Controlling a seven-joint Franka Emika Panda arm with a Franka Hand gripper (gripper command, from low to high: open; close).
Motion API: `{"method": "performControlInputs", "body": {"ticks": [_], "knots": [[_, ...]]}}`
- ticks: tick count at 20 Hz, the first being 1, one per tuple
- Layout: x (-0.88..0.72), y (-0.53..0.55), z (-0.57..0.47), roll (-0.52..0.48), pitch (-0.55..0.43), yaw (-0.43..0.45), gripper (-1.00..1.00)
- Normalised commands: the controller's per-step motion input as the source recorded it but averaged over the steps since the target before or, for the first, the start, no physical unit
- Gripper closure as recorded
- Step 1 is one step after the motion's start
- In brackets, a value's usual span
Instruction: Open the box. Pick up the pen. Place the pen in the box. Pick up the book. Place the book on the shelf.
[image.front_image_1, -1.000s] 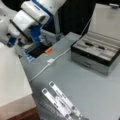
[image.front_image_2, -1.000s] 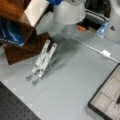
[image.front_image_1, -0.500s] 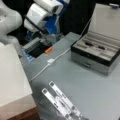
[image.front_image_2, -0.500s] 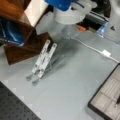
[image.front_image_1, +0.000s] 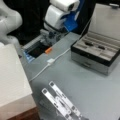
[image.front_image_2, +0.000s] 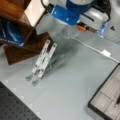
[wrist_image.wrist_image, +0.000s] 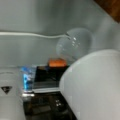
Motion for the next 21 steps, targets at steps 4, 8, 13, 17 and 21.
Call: {"method": "performControlInputs", "body": {"ticks": [4, 8, 13, 17, 21], "knots": [[-0.07, 0.09, -0.22, 0.451, -0.37, -0.158, -1.0], [-0.23, -0.03, -0.31, 0.415, -0.383, -0.095, -1.0], [-0.33, -0.11, -0.25, 0.352, -0.352, -0.027, -1.0], [-0.32, -0.11, -0.18, 0.235, -0.309, 0.019, -1.0], [-0.26, -0.06, -0.16, 0.195, -0.287, 0.059, -1.0]]}}
